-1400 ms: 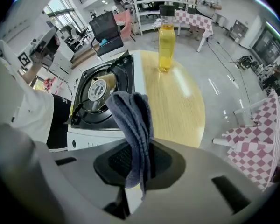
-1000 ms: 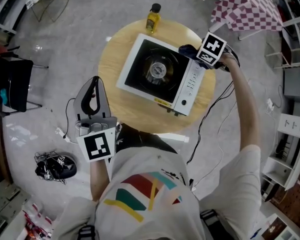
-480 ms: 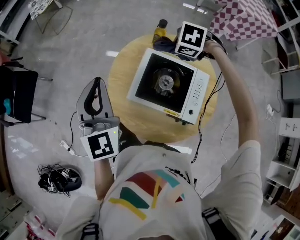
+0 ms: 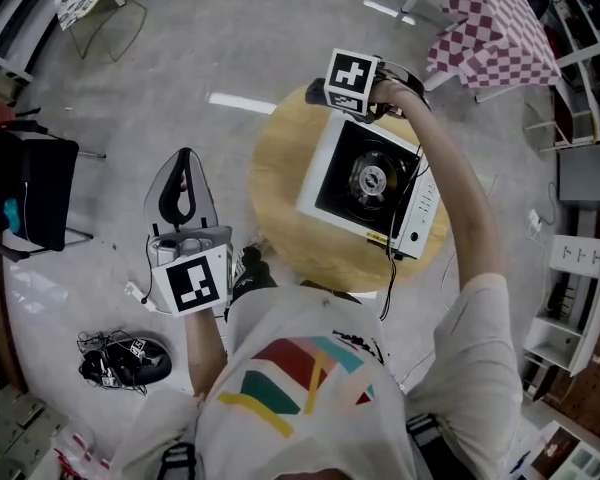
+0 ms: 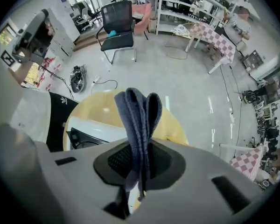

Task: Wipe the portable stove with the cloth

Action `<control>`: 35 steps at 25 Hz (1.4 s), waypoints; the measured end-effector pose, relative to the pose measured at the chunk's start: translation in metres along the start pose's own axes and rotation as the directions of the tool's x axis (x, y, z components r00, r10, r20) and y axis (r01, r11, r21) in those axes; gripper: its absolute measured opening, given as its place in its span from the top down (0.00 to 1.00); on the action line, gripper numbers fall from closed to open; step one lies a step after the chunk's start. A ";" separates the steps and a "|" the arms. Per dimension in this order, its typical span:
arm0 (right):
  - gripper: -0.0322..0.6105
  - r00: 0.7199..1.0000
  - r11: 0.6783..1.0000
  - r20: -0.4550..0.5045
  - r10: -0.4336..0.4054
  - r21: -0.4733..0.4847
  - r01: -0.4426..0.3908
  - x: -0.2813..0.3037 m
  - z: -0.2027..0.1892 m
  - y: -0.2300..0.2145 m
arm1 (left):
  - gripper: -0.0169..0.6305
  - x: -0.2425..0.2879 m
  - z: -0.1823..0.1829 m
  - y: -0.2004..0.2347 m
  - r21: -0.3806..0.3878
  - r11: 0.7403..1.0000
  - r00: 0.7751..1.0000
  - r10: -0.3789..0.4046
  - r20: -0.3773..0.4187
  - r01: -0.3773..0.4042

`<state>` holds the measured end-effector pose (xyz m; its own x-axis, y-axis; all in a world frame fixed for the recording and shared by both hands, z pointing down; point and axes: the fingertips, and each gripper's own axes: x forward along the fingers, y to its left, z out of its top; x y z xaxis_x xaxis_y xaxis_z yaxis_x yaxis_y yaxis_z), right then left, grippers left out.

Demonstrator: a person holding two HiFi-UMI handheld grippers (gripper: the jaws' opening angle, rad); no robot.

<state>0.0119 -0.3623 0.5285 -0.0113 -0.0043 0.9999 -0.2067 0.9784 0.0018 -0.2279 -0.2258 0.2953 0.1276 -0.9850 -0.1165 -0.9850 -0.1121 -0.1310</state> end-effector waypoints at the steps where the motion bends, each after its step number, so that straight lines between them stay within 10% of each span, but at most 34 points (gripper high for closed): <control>1: 0.89 1.000 1.000 -0.020 0.003 -0.001 -0.003 0.007 0.002 -0.001 | 0.96 0.000 -0.009 0.007 0.001 1.000 0.999 -0.001 -0.036 0.001; 5: 0.89 0.994 1.000 -0.105 0.002 -0.015 -0.003 0.029 0.006 -0.004 | 0.96 -0.004 -0.045 0.026 0.014 1.000 0.986 -0.023 -0.163 0.026; 15: 0.89 0.979 0.999 -0.204 -0.031 -0.049 0.021 0.055 0.011 -0.002 | 0.96 0.001 -0.063 0.063 -0.002 1.000 0.985 -0.020 -0.170 0.020; 35: 0.89 0.995 0.995 -0.046 0.088 0.054 -0.085 0.047 0.027 0.114 | 0.96 0.007 -0.050 0.050 -0.008 0.998 0.990 -0.060 -0.128 0.060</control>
<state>-0.0392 -0.2563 0.5757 0.0157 0.0909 0.9957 -0.2579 0.9625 -0.0838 -0.2819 -0.2448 0.3374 0.1707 -0.9852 0.0183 -0.9766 -0.1716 -0.1299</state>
